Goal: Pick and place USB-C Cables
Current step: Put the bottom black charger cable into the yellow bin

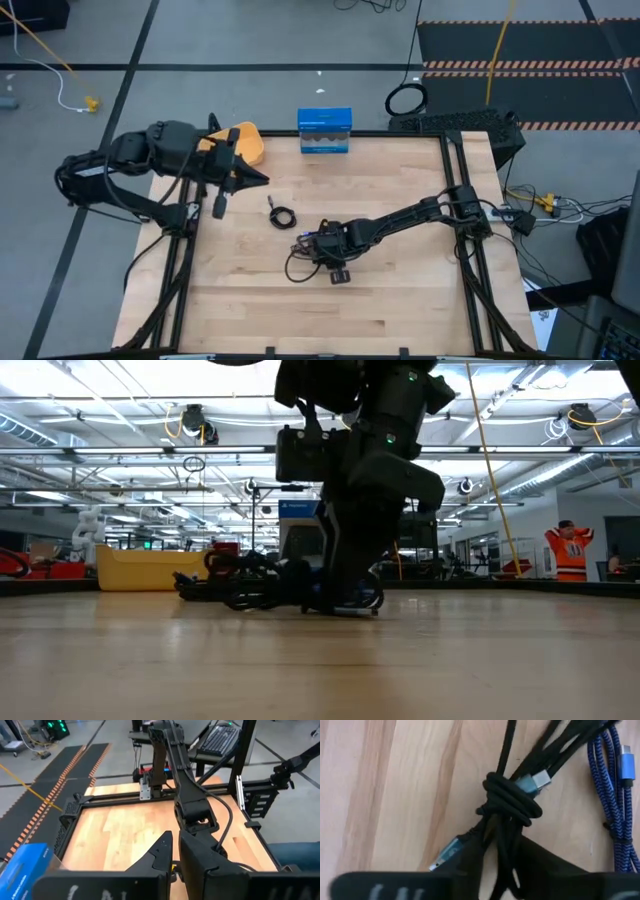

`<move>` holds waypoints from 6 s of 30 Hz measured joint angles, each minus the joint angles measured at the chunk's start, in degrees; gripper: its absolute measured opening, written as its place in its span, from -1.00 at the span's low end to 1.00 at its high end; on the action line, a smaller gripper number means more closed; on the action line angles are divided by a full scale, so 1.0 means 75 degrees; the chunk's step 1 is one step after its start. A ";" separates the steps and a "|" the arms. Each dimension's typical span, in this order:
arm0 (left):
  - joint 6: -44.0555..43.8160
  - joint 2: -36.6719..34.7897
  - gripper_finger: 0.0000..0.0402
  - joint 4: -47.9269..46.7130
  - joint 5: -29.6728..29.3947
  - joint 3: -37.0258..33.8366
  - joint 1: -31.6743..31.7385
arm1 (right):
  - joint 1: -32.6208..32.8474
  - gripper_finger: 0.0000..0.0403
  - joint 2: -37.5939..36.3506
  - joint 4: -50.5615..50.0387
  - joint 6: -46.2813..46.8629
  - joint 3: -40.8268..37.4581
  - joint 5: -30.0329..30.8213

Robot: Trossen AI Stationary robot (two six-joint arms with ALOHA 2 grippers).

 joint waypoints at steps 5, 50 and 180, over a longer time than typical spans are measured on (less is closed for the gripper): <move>-0.0157 0.0078 -0.82 -0.0079 0.0001 0.0000 -0.0243 | 0.0000 -0.92 -0.0153 -0.0197 -0.0032 -0.0015 0.0013; -0.0920 0.0110 -0.82 0.0003 -0.0704 -0.0175 -0.1490 | 0.1419 -0.98 -0.8453 0.1302 0.0588 -0.4161 0.2274; -0.1297 0.2375 0.21 1.2228 -0.0337 -0.6056 -0.1050 | -0.0187 -0.98 -0.4581 1.0355 -0.1016 -0.5729 0.0260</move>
